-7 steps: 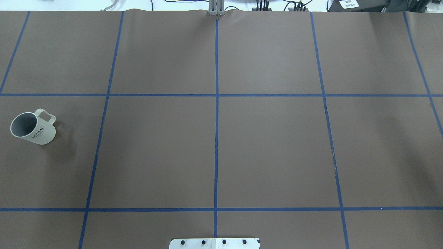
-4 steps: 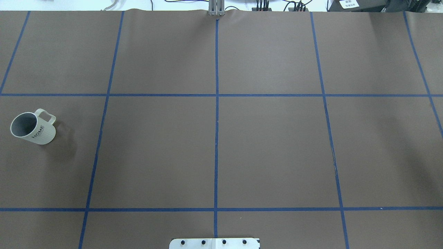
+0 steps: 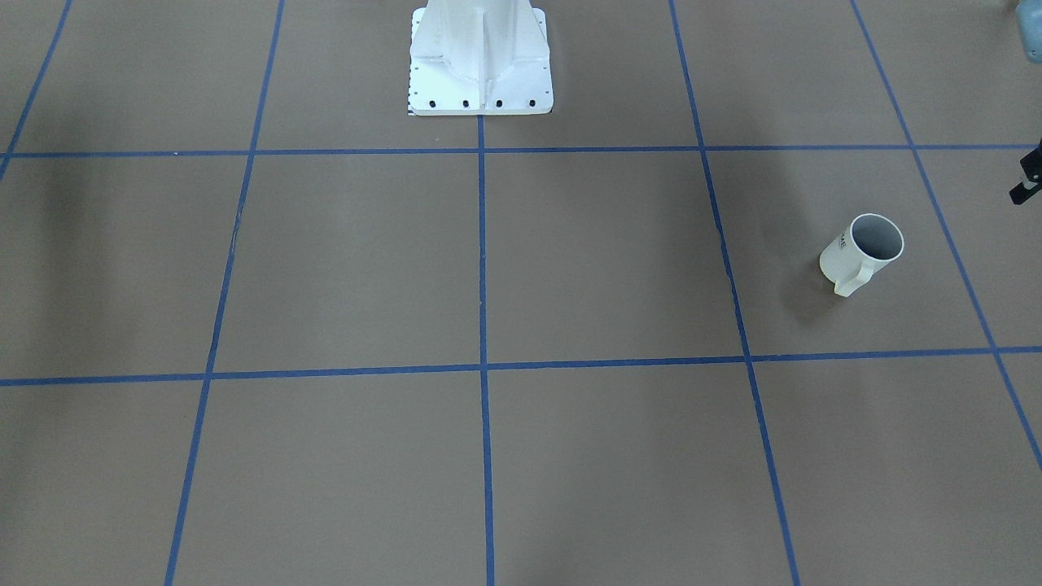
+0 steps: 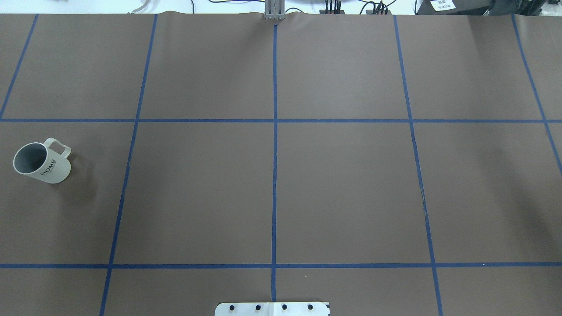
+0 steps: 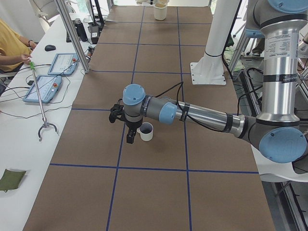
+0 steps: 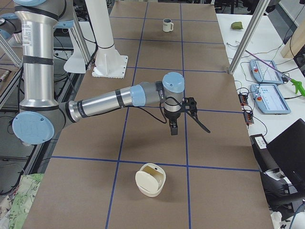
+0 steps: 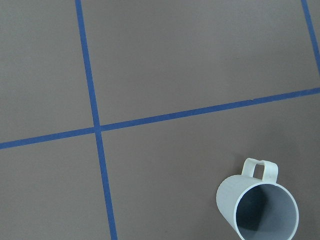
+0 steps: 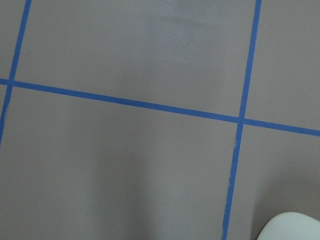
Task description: Left arm hands cup to right arm to dump lemon
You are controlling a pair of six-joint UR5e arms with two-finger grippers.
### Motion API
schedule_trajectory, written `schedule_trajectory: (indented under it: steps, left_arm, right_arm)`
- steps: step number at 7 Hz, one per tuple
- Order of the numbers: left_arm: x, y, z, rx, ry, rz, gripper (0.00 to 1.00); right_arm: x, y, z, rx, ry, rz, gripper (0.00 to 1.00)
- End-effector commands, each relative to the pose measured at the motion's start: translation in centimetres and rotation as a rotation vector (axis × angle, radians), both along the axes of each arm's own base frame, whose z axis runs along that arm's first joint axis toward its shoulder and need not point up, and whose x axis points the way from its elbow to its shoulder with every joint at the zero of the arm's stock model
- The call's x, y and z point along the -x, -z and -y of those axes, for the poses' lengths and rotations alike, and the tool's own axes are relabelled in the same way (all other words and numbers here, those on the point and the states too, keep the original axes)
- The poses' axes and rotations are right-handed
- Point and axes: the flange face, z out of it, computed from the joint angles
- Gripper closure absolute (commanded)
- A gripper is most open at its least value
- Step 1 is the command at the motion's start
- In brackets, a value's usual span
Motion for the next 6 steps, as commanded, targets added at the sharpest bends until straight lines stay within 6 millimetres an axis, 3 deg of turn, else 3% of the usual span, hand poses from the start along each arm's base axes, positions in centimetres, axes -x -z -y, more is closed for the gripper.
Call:
schedule_trajectory:
  steps: [1,6]
  left_arm:
    - [-0.02,0.10,-0.01,-0.002,-0.001,-0.002,0.00]
    - [-0.16,-0.20,-0.02,0.009,-0.006,-0.020,0.00]
  right_arm:
    - [0.02,0.11,0.11,-0.002,0.000,0.002,0.00]
    - [0.05,0.27,0.29,-0.006,-0.001,0.002,0.00]
